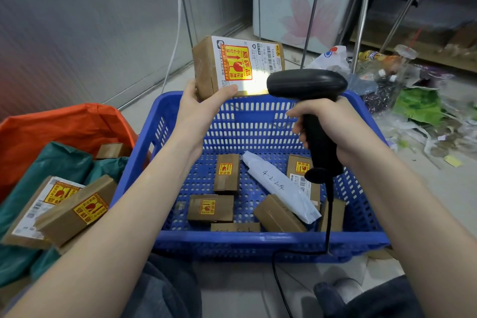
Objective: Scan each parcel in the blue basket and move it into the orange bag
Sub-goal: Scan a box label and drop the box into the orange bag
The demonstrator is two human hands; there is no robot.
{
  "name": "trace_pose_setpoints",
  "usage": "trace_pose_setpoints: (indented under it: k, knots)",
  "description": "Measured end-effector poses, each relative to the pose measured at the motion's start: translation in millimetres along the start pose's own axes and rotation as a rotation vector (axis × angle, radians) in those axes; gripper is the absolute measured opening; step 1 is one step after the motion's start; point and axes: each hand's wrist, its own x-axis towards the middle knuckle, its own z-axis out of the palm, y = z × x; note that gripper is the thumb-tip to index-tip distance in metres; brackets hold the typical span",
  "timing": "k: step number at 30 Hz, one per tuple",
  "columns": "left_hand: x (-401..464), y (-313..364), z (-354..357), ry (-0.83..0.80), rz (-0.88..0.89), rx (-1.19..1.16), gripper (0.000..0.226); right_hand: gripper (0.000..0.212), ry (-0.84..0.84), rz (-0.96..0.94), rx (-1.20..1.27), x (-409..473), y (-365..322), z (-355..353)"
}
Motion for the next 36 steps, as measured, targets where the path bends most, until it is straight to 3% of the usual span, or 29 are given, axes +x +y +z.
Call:
trace_pose_setpoints:
  k: [15,36]
  knots:
    - [8,-1,-7,0.065,0.003,0.037,0.065,0.006,0.008,-0.013,0.003,-1,-2,0]
    - [13,-3,-12,0.162,-0.003,0.089,0.066,0.01,0.005,0.006,-0.036,-3,-3,-5]
